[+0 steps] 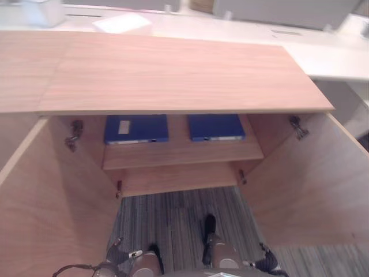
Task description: Put the empty folder in the office cabinet
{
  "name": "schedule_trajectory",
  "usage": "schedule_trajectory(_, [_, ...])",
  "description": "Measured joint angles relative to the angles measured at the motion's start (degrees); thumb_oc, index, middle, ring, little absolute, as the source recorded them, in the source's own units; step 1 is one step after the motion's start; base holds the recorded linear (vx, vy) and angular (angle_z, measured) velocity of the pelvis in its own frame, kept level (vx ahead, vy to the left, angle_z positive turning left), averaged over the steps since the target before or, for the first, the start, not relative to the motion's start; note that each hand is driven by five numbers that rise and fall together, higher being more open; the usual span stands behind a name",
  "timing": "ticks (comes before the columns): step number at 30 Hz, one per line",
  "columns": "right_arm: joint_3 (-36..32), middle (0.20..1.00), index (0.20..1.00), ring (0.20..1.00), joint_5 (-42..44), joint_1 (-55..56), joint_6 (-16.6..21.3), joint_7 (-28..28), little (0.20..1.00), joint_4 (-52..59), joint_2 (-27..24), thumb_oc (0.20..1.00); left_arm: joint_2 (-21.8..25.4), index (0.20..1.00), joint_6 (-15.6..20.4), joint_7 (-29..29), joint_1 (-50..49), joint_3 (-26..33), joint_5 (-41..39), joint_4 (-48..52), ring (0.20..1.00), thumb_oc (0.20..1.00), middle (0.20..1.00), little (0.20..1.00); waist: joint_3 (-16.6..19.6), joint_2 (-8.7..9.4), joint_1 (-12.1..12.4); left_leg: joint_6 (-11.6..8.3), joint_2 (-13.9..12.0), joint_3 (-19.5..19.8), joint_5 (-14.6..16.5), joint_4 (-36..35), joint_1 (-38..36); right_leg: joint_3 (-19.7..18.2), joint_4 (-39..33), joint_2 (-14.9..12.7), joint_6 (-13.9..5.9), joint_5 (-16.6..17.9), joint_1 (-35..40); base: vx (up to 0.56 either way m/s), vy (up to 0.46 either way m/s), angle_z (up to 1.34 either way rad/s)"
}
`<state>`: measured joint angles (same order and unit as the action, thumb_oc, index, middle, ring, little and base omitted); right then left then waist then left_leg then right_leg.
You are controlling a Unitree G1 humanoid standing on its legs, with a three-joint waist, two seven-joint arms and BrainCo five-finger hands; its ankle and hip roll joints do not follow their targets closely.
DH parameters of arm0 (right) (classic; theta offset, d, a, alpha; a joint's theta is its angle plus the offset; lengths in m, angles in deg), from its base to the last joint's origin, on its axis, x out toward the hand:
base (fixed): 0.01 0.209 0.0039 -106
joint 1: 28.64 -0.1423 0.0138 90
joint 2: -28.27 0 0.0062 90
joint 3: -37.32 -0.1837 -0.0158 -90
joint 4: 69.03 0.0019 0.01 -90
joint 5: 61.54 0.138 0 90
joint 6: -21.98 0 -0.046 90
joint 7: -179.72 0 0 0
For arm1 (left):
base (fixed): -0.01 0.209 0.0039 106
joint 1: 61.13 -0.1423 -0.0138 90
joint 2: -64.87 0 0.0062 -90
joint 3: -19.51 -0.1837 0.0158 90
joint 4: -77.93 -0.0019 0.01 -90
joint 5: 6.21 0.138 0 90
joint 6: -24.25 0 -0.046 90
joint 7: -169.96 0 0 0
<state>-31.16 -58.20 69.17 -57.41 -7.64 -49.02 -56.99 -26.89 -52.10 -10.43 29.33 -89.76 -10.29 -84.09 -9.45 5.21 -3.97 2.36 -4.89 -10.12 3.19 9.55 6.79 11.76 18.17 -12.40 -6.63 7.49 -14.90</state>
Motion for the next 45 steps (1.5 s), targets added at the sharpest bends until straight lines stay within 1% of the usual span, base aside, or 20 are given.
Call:
schedule_trajectory(1, [-0.72,1.0,1.0,1.0,0.0,0.2,-0.46,-0.15,1.0,-0.88,0.08,1.0,-0.17,1.0,-0.01,0.08,-0.28,-0.1,0.02,0.22,1.0,1.0,1.0,1.0,0.56,-1.29,0.48,-0.63,-1.4,-0.86,-1.85,-3.01,-1.57,1.4,3.09,0.37,-0.96,-1.74,1.33,-0.04,-0.016,-0.58])
schedule_trajectory(3, [-3.19,1.0,1.0,1.0,0.14,0.02,-0.39,-0.93,1.0,-0.69,0.77,1.0,0.74,1.0,-0.79,0.28,0.41,-1.01,0.01,0.71,1.0,1.0,1.0,1.0,0.61,0.29,0.2,-1.18,-1.65,-1.82,-2.16,-1.9,-1.45,1.69,-4.7,0.95,-3.14,-0.81,7.95,0.0,-0.048,-0.76])
schedule_trajectory(5, [-8.2,1.0,1.0,1.0,1.6,-1.65,0.45,-2.73,1.0,-0.05,0.65,1.0,-1.9,1.0,-1.61,0.75,1.18,-0.06,-0.22,0.09,1.0,1.0,1.0,1.0,1.97,-0.71,0.42,-2.45,-2.68,-3.37,-3.4,-5.17,-2.37,0.83,-10.88,1.04,-5.85,-0.36,8.53,0.04,-0.149,-0.84])
schedule_trajectory(6, [-8.2,1.0,1.0,1.0,1.6,-1.65,0.45,-2.73,1.0,-0.05,0.65,1.0,-1.9,1.0,-1.61,0.75,1.18,-0.06,-0.22,0.09,1.0,1.0,1.0,1.0,1.97,-0.71,0.42,-2.45,-2.68,-3.37,-3.4,-5.17,-2.37,0.83,-10.88,1.04,-5.85,-0.36,8.53,0.06,-0.13,-0.41])
schedule_trajectory(7, [-8.84,1.0,1.0,1.0,2.71,-2.26,0.49,-3.04,1.0,0.17,0.7,1.0,-2.83,1.0,-1.64,0.98,1.76,1.54,-0.53,0.24,1.0,1.0,1.0,1.0,2.53,-0.9,-0.41,-2.63,-2.89,-4.91,-5.33,-7.09,-3.46,0.84,-9.18,0.02,-3.27,-2.78,9.18,0.05,-0.081,-0.3])
schedule_trajectory(9, [-14.31,1.0,1.0,1.0,7.16,-2.13,0.29,-5.59,1.0,0.45,1.02,1.0,-3.92,1.0,-1.57,1.36,-0.37,3.47,-2.41,0.22,1.0,1.0,1.0,1.0,7.41,-0.8,0.01,-4.22,-3.72,-10.24,-6.57,-10.56,-5.16,-0.66,-2.06,-4.4,-4.23,-6.74,8.38,0.07,-0.105,-0.85])
schedule_trajectory(12, [-16.08,1.0,1.0,1.0,10.06,-1.97,0.15,-8.28,1.0,2.07,1.22,1.0,-2.04,1.0,-2.21,1.4,-1.27,3.12,-2.42,-0.19,1.0,1.0,1.0,1.0,11.23,1.54,-0.02,-8.14,-4.33,-10.03,-9.38,-12.35,-4.78,-1.22,-15.89,-4.39,-6.59,-10.35,15.63,0.14,-0.183,-0.44])
schedule_trajectory(14, [-20.05,1.0,1.0,1.0,12.95,-3.17,0.83,-10.48,1.0,3.13,-1.54,1.0,-4.16,1.0,-2.41,1.41,-3.35,3.03,-2.44,0.36,1.0,1.0,1.0,1.0,11.52,-2.06,0.25,-7.58,-6.98,-8.8,-10.02,-14.09,-5.68,-1.31,-20.32,0.1,-5.3,-7.29,17.81,0.09,-0.162,-0.29])
schedule_trajectory(16, [-23.33,1.0,1.0,1.0,15.93,-4.36,0.58,-12.98,1.0,3.04,-6.43,1.0,-6.32,1.0,-2.43,1.33,-4.54,2.35,-2.44,1.06,1.0,1.0,1.0,1.0,12.57,-5.62,1.0,-7.21,-8.02,-6.74,-11.46,-14.04,-5.66,-1.22,-22.4,1.9,-4.25,-6.99,18.86,0.05,-0.131,-0.03])
schedule_trajectory(18, [-24.43,1.0,1.0,1.0,17.17,-5.78,0.85,-15.53,1.0,2.99,-10.13,1.0,-6.43,1.0,-2.27,1.25,-4.49,1.03,-2.49,2.56,1.0,1.0,1.0,1.0,12.68,-6.65,1.19,-6.92,-8.04,-6.33,-9.96,-14.04,-4.92,0.48,-22.97,1.93,-3.97,-6.89,19.3,0.02,-0.056,0.33])
schedule_trajectory(23, [-23.88,1.0,1.0,1.0,18.11,-6.22,2.68,-17.03,1.0,3.47,-8.45,1.0,-4.91,1.0,-2.55,1.22,-5.02,1.25,-3.59,2.69,1.0,1.0,1.0,1.0,12.18,-4.11,1.25,-9.91,-7.1,-7.31,-12.8,-14.05,-4.46,1.36,-22.62,0.36,-3.98,-6.06,19.23,0.0,-0.011,0.18])
schedule_trajectory(26, [-24.03,1.0,1.0,1.0,18.24,-7.69,2.02,-17.16,1.0,3.53,-5.86,1.0,-2.8,1.0,-2.54,1.2,-4.54,1.19,-3.59,3.18,1.0,1.0,1.0,1.0,10.23,-2.28,1.18,-9.95,-5.42,-7.06,-12.93,-13.99,-4.83,1.38,-22.81,-1.32,-4.77,-5.57,19.98,0.03,-0.291,0.01])
schedule_trajectory(27, [-25.37,1.0,1.0,1.0,18.92,-10.36,1.42,-17.65,1.0,2.73,-7.4,1.0,-1.78,1.0,-2.57,0.78,-5.2,0.69,-3.6,3.64,1.0,1.0,1.0,1.0,9.47,-2.97,1.26,-9.99,-4.98,-6.74,-13.17,-13.61,-3.94,1.65,-22.82,-1.49,-4.99,-5.5,19.98,-0.02,-0.223,0.18])
schedule_trajectory(28, [-26.69,1.0,1.0,1.0,20.89,-16.8,-0.17,-17.46,1.0,-1.02,-14.34,1.0,-1.05,1.0,-1.7,-0.64,-5.71,-2.07,-3.53,5.52,1.0,1.0,1.0,1.0,9.05,-4.6,1.2,-9.83,-5.33,-5.42,-12.75,-11.45,-1.87,2.21,-22.84,-1.14,-5.43,-6.14,19.13,-0.01,-0.056,0.49])
schedule_trajectory(30, [-27.13,1.0,1.0,1.0,20.91,-23.76,2.52,-18.32,1.0,0.56,-26.41,1.0,0.11,1.0,-2.21,-1.26,-4.05,-3.19,-3.57,4.59,1.0,1.0,1.0,1.0,6.53,-8.25,2.81,-9.17,-5.7,-4.8,-14.44,-13.24,-1.81,1.43,-23.02,0.52,-4.46,-5.76,19.43,0.01,-0.077,0.38])
schedule_trajectory(32, [-24.72,1.0,1.0,1.0,20.34,-27.64,2.92,-17.65,1.0,0.37,-33.06,1.0,0.37,1.0,-2.59,-1.65,-6.45,-3.22,-3.51,4.5,1.0,1.0,1.0,1.0,5.98,-10.46,4.41,-9.17,-6.61,-4.74,-14.78,-13.89,-2.9,1.5,-23.07,1.84,-4.01,-6.04,19.96,0.0,-0.061,-0.02])
schedule_trajectory(33, [-24.72,1.0,1.0,1.0,20.34,-27.64,2.92,-17.65,1.0,0.37,-33.06,1.0,0.37,1.0,-2.59,-1.65,-6.45,-3.22,-3.51,4.5,1.0,1.0,1.0,1.0,5.98,-10.46,4.41,-9.17,-6.61,-4.74,-14.78,-13.89,-2.9,1.5,-23.07,1.84,-4.01,-6.04,19.96,-0.05,-0.031,-0.07])
schedule_trajectory(40, [-24.24,1.0,1.0,1.0,22.01,-37.69,2.77,-16.52,1.0,-2.9,-36.97,1.0,-2.46,1.0,-2.82,-2.96,-10.02,-5.72,-3.58,6.14,1.0,1.0,1.0,1.0,4.61,-17.46,6.24,-10.16,-7.67,-3.55,-16.13,-13.85,-1.49,1.64,-23.26,3.07,-3.67,-6.23,18.75,-0.08,0.02,0.01])
schedule_trajectory(42, [-23.11,1.0,1.0,1.0,22.71,-42.28,2.81,-17.35,1.0,-3.79,-39.51,1.0,-2.66,1.0,-1.99,-2.91,-9.53,-6.06,-3.61,7.4,1.0,1.0,1.0,1.0,3.67,-20.49,6.37,-9.81,-6.88,-3.52,-16.45,-13.86,-0.82,1.72,-23.25,2.3,-4.34,-5.69,18.23,-0.05,0.034,0.04])
schedule_trajectory(45, [-14.24,1.0,1.0,1.0,22.57,-43.88,2.1,-16.4,1.0,-3.11,-41.95,1.0,-3.04,1.0,-1.97,-3.0,-10.27,-5.87,-3.58,6.59,1.0,1.0,1.0,1.0,3.62,-22.11,5.76,-9.8,-6.69,-3.58,-16.45,-13.85,-0.9,1.79,-23.27,2.13,-4.37,-5.7,18.29,-0.03,-0.008,0.01])
